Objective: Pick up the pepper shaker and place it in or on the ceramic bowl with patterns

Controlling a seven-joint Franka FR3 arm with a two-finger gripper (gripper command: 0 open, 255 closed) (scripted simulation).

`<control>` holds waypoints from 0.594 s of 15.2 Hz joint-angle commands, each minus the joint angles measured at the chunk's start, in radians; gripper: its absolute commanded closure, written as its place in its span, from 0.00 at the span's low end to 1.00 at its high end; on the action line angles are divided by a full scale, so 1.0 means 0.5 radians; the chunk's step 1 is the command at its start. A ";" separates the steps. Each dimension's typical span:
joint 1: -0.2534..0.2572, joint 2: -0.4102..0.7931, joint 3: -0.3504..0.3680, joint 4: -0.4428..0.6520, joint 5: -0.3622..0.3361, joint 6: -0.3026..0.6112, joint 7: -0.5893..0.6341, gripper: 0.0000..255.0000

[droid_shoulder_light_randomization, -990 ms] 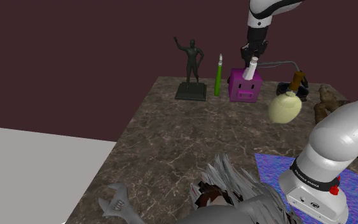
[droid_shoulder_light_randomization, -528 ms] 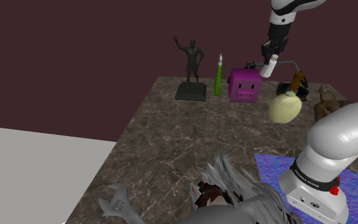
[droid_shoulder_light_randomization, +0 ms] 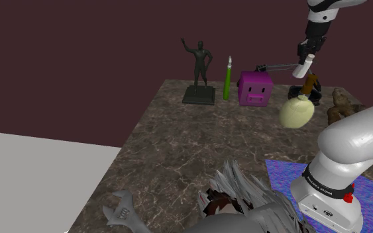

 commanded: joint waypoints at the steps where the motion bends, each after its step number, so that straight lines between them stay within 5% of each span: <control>1: -0.028 0.012 -0.073 0.029 -0.023 0.003 -0.097 1.00; 9: -0.072 0.056 -0.217 -0.031 -0.066 0.140 -0.234 1.00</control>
